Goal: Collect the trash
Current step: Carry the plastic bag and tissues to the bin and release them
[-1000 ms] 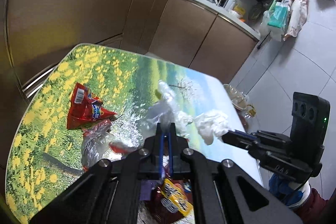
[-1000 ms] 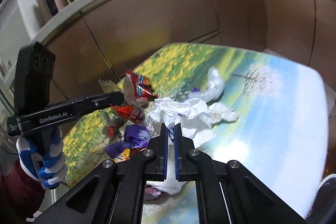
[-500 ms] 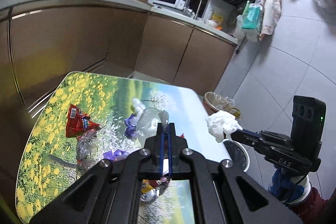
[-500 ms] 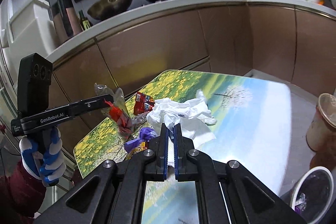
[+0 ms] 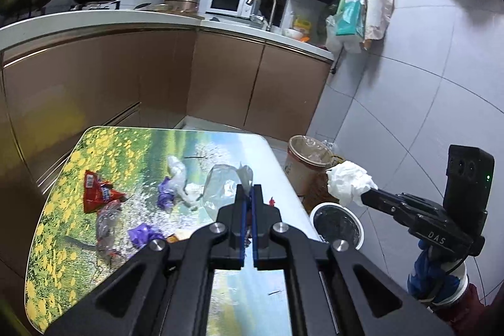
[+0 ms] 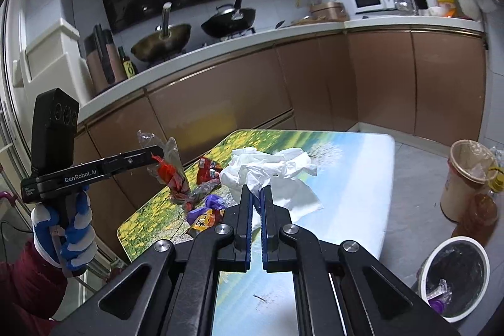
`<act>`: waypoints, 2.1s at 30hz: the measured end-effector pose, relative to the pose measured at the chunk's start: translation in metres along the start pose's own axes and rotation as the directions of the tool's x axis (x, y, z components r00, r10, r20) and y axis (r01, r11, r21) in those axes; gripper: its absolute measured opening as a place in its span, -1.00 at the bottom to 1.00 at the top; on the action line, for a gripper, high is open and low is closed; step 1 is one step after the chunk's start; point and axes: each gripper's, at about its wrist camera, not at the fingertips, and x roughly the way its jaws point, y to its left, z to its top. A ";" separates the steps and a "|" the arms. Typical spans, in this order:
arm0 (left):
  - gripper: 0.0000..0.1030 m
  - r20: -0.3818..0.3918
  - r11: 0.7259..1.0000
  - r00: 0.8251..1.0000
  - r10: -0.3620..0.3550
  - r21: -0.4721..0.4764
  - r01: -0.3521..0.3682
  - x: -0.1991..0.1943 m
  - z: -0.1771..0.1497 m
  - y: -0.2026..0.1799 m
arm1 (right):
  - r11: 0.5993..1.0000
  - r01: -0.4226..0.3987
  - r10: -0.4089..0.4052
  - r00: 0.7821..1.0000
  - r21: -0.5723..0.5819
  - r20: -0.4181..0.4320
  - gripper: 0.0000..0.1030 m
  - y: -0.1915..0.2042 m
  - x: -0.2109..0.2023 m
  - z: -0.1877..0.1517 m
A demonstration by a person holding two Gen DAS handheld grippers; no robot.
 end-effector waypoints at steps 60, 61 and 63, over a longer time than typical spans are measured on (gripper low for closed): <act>-0.96 -0.383 0.893 0.885 -0.265 0.247 0.375 0.288 -0.006 -0.293 | 0.791 0.467 -0.497 0.867 0.395 -0.032 -0.91 -0.261 -0.096 -0.077; -0.96 -0.403 0.893 0.875 -0.267 0.238 0.382 0.302 -0.009 -0.298 | 0.781 0.478 -0.504 0.862 0.403 -0.045 -0.91 -0.268 -0.094 -0.080; -0.96 -0.429 0.894 0.865 -0.260 0.232 0.384 0.327 -0.014 -0.308 | 0.759 0.499 -0.518 0.852 0.418 -0.077 -0.91 -0.285 -0.088 -0.086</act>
